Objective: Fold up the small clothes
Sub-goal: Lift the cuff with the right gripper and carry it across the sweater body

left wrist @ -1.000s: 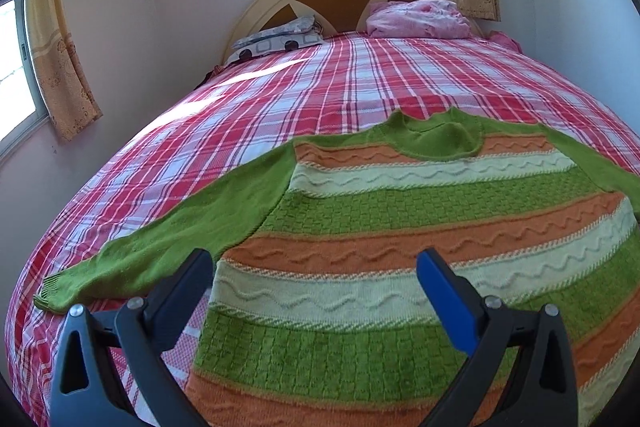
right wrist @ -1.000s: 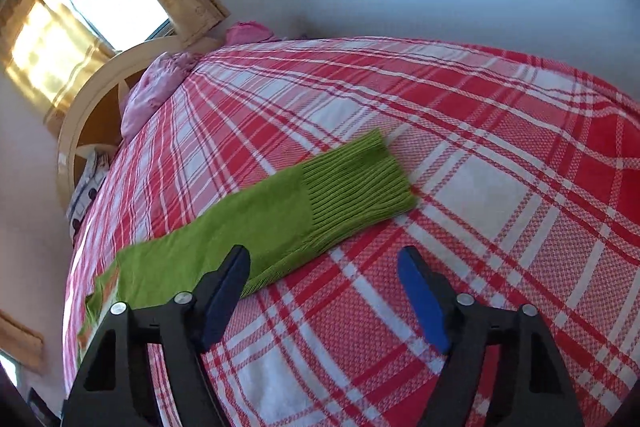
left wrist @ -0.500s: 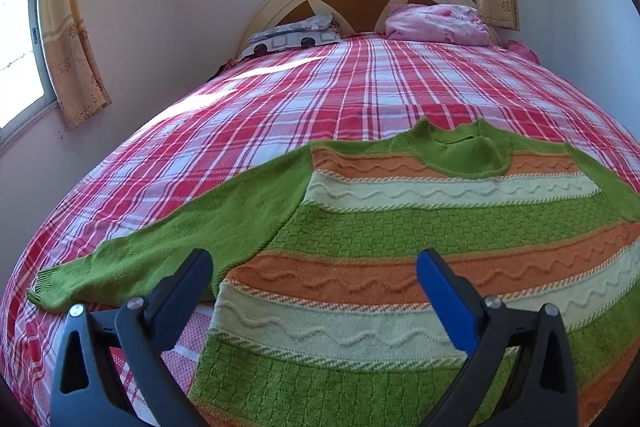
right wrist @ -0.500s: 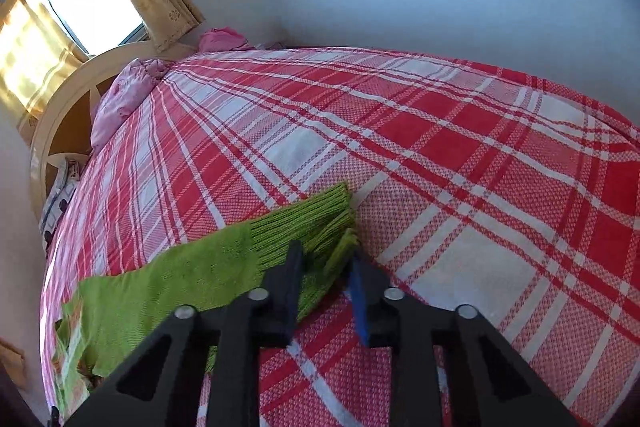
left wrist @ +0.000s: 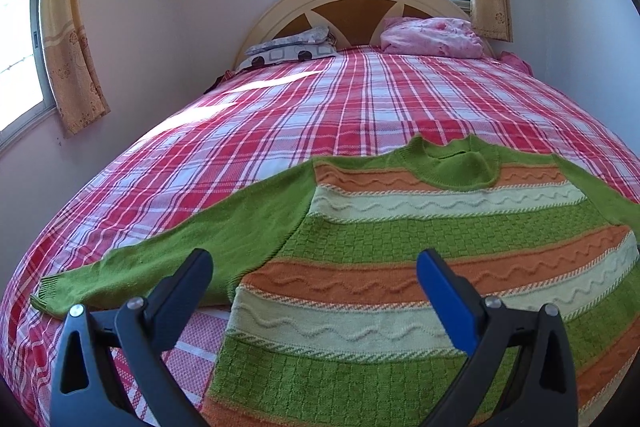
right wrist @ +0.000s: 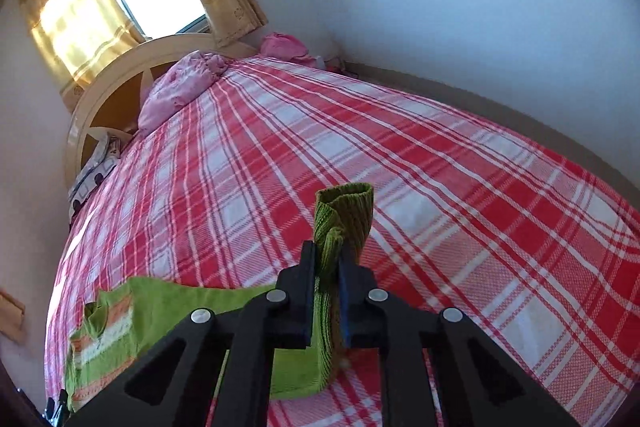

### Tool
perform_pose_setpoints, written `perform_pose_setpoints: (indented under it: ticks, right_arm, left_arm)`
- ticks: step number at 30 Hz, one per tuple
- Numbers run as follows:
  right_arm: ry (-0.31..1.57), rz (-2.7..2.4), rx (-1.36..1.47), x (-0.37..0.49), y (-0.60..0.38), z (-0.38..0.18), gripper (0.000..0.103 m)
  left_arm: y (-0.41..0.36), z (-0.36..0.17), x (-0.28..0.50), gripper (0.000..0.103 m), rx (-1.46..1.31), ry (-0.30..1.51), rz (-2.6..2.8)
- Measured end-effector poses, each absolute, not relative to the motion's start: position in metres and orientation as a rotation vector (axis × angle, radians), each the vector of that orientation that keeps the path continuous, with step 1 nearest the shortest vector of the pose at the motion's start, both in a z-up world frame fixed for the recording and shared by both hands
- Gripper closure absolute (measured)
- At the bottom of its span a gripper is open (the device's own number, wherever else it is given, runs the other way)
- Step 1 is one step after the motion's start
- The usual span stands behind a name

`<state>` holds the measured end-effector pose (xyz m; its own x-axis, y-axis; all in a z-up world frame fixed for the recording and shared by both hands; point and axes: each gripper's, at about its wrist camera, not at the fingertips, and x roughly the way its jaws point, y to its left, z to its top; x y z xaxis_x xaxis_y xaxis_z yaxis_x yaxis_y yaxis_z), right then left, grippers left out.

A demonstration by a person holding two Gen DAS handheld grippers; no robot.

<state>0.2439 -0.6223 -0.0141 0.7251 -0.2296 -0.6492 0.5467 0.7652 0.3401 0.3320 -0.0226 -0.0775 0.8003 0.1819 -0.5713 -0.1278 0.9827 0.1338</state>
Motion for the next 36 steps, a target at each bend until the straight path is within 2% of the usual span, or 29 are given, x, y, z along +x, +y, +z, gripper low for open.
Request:
perform_pose_setpoints:
  ticks: [20,36]
  right_arm:
    - [0.518,-0.133,0.229,0.354,-0.439,0.112,0.094]
    - [0.462,0.106,0.085,0.409,-0.285,0.15,0.094]
  left_arm:
    - [0.05,-0.082,0.326,0.0,-0.043,0.66,0.188]
    - [0.073,-0.088,0.32,0.0,-0.081,0.654,0.184]
